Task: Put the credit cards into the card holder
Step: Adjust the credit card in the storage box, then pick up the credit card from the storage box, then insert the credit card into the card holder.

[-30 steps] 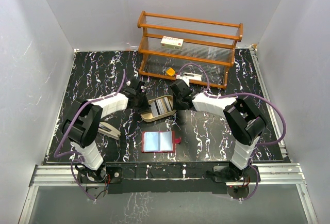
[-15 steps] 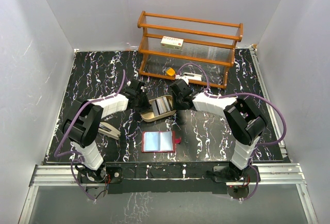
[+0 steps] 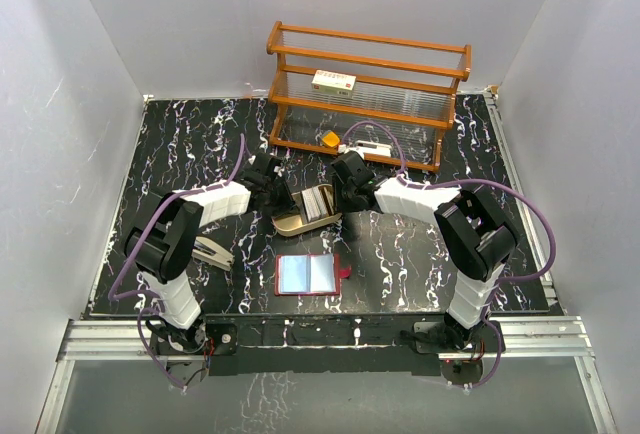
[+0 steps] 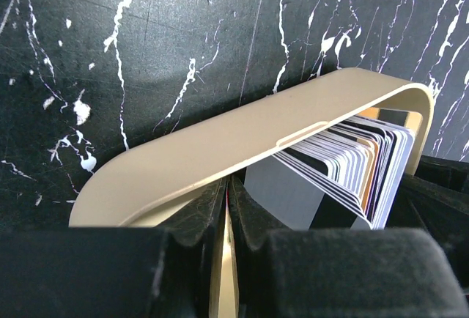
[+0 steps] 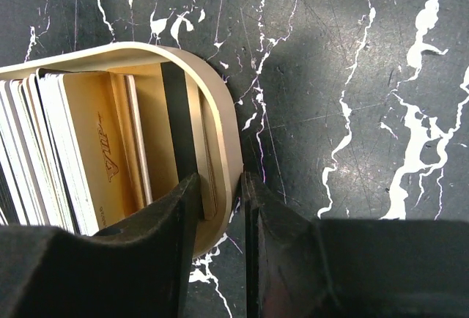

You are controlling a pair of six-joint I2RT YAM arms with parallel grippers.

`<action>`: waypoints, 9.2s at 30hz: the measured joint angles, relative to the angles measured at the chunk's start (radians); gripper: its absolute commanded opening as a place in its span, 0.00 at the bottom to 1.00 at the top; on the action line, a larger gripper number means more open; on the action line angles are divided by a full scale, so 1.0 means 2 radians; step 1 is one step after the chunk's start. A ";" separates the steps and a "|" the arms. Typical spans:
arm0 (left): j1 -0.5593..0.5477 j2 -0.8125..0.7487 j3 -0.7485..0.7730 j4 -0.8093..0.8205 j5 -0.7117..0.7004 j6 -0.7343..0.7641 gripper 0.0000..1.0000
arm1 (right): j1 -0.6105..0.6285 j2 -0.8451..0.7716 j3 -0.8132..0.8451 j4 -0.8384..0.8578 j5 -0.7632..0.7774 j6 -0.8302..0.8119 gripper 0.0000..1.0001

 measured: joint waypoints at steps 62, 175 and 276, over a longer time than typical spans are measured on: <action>-0.007 0.003 -0.013 0.043 0.015 -0.034 0.15 | 0.054 0.013 0.096 -0.059 0.041 0.040 0.13; -0.008 -0.016 -0.004 -0.023 0.012 -0.021 0.28 | 0.056 -0.270 -0.087 -0.051 -0.048 0.095 0.00; -0.097 -0.334 -0.294 -0.060 0.028 -0.079 0.18 | 0.129 -0.273 -0.357 0.238 -0.102 0.244 0.00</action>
